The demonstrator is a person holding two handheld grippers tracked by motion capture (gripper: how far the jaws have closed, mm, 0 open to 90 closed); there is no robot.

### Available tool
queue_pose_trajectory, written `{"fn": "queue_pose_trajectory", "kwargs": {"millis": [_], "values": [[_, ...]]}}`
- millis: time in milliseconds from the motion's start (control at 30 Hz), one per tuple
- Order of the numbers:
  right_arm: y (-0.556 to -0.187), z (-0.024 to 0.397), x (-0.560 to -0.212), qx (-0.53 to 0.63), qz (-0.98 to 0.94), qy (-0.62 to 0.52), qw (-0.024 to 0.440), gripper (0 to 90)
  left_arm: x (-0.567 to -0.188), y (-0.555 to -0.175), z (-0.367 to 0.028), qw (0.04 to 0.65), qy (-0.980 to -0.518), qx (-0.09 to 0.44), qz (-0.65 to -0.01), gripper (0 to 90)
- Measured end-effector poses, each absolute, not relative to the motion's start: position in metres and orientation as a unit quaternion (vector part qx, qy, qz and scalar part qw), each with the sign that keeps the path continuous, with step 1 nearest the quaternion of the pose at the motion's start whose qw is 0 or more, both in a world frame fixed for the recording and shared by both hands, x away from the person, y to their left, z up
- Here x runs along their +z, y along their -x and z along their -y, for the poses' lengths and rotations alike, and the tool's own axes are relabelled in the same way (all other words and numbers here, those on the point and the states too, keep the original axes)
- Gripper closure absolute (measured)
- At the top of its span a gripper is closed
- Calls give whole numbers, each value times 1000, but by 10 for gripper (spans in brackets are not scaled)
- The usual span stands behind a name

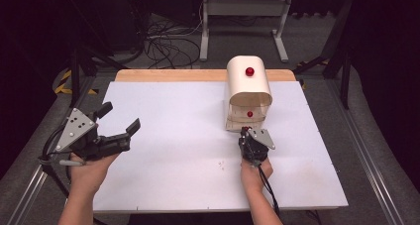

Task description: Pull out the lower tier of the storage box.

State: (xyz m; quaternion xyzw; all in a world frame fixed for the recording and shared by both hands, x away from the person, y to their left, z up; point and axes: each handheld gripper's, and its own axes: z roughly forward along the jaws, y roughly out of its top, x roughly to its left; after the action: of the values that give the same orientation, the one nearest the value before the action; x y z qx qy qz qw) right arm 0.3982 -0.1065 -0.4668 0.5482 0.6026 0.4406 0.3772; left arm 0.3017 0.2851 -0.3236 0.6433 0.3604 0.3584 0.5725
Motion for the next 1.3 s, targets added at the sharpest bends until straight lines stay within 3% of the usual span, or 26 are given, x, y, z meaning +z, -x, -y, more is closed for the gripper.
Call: {"fn": "queue_pose_trajectory", "kwargs": {"millis": [1300], "values": [[-381,110,-466,439,-612,-542,372,738,-323,-301,-284,572,-643,360,-360,69]]}}
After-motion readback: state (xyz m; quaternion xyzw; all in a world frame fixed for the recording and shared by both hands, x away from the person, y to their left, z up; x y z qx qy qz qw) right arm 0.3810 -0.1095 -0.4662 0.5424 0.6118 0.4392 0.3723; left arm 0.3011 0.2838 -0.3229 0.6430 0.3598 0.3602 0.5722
